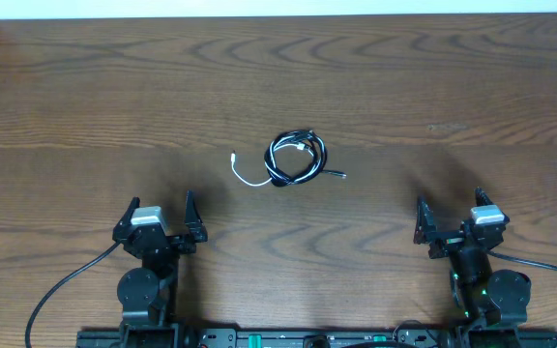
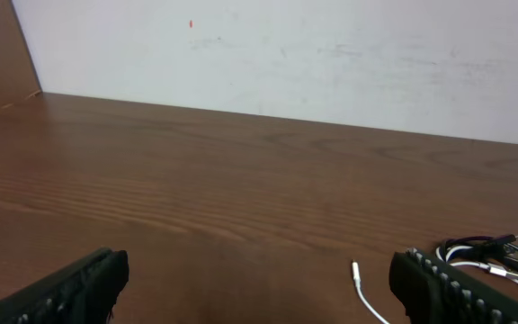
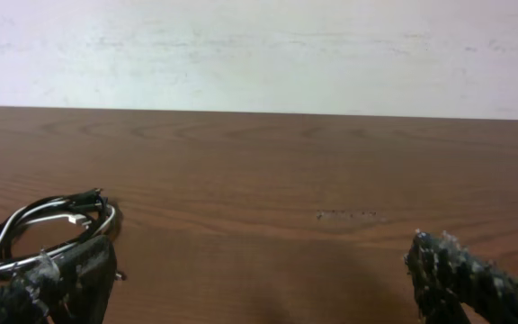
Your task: Untangle cables
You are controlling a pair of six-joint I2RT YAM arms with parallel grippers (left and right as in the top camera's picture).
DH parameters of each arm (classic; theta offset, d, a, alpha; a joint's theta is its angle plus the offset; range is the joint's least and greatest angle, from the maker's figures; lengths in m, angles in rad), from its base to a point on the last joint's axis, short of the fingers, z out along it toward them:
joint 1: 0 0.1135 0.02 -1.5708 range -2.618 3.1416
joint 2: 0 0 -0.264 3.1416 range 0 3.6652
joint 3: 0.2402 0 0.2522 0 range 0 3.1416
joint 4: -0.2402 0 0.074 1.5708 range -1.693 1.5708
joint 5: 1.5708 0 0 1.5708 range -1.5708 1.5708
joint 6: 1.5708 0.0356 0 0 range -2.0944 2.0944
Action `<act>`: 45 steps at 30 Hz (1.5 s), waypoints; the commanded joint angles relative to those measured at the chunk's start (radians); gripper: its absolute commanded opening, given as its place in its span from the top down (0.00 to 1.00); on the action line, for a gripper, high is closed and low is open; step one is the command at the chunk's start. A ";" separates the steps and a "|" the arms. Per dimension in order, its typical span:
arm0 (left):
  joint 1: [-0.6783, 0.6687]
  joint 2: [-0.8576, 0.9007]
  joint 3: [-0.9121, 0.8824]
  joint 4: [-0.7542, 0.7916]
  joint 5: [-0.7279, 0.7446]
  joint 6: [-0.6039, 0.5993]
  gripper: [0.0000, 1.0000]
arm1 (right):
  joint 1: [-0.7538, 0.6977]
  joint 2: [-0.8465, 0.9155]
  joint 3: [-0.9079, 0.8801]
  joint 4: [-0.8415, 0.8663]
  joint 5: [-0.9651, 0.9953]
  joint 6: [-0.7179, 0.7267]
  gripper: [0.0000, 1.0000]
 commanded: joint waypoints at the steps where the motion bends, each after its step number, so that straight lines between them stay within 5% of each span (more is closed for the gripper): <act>1: 0.007 -0.007 -0.014 -0.047 -0.011 0.013 0.02 | 0.007 -0.005 -0.002 -0.005 0.007 0.013 0.01; 45: 0.006 -0.007 -0.014 0.060 0.016 0.013 0.02 | 0.007 0.000 -0.002 0.000 0.017 -0.021 0.01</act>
